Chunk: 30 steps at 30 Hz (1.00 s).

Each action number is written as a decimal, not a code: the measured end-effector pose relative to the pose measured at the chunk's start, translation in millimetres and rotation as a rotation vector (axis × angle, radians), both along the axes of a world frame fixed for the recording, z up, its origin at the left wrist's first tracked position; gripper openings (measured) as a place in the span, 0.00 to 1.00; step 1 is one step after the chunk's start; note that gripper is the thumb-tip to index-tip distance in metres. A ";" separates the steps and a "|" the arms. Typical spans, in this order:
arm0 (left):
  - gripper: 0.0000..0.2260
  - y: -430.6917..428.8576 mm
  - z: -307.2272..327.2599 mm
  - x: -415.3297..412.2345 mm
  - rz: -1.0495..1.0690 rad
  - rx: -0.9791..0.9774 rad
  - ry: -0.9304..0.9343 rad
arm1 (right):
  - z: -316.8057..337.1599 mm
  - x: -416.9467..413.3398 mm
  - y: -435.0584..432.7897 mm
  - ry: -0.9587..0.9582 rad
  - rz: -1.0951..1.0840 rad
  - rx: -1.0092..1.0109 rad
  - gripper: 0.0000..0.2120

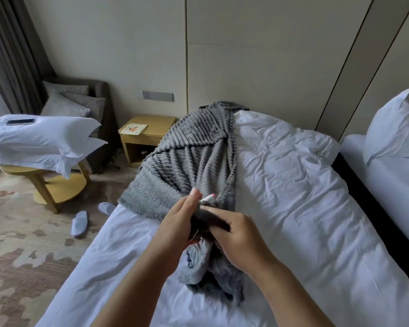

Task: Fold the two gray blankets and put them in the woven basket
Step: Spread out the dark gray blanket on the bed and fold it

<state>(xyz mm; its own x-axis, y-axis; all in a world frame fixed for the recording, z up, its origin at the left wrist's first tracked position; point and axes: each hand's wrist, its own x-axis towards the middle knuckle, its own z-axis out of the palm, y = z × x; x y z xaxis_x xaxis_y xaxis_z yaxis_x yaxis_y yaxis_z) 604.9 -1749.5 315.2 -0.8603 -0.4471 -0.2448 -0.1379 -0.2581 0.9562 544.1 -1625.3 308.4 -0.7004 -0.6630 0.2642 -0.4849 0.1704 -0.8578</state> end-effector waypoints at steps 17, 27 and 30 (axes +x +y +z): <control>0.14 -108.6 1.0 42.5 0.484 0.415 0.243 | -145.4 -102.4 38.2 -0.056 -0.676 0.575 0.07; 0.18 -167.9 -113.1 61.6 0.862 0.410 0.064 | -73.2 -144.0 24.2 -1.259 -0.180 -0.200 0.18; 0.14 -178.7 -163.5 91.1 0.924 0.104 -0.304 | -97.6 -147.5 55.2 -0.977 0.073 0.598 0.11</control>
<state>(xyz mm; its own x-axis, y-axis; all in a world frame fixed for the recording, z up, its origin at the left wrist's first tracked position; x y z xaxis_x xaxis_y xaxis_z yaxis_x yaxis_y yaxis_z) 696.0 -1928.1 151.7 -0.0755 -0.8771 -0.4744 -0.0756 -0.4694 0.8798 396.6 -1570.0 210.8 -0.3872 -0.5469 -0.7423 0.3179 0.6766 -0.6643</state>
